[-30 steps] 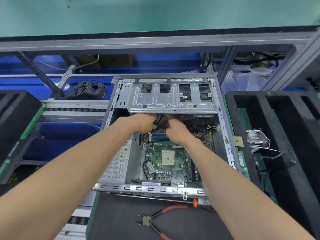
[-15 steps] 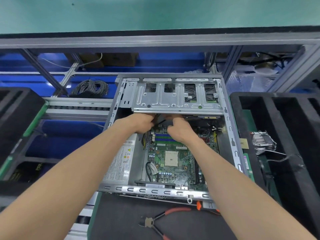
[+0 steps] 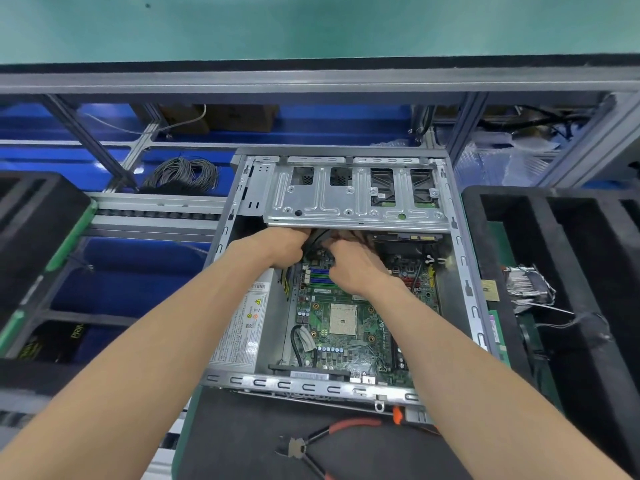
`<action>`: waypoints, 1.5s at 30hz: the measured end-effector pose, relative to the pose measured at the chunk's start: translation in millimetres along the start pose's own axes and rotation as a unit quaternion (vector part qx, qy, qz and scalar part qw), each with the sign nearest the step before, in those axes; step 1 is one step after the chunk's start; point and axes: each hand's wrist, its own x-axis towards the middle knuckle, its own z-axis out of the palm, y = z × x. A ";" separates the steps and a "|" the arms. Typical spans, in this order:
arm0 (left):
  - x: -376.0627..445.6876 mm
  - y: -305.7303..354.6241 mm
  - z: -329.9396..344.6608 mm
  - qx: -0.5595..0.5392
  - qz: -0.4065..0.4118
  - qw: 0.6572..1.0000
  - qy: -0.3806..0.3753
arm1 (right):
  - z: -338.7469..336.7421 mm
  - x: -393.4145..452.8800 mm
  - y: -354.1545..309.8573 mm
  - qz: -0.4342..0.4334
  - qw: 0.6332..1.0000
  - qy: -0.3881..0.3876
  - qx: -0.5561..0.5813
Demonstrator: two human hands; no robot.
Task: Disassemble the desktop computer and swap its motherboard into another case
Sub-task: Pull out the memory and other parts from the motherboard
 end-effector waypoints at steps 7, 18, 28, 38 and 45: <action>6.1 -3.9 2.5 -0.008 0.031 0.999 -0.028 | 6.1 0.8 -0.8 -0.027 0.999 -0.013 -0.024; 4.7 1.9 -0.3 0.000 0.011 0.999 -0.035 | 5.7 -0.1 0.1 -0.045 0.998 0.019 -0.050; -1.5 7.7 -6.8 0.054 0.003 0.995 -0.082 | 2.6 -4.6 -5.1 -0.049 0.994 0.056 -0.084; -0.7 3.5 -2.6 0.037 0.015 0.988 -0.150 | 5.9 -3.7 -4.5 -0.030 0.997 0.039 -0.051; -0.2 -1.1 -2.4 0.029 0.028 0.994 -0.101 | 11.5 7.8 2.3 0.001 0.997 0.052 0.049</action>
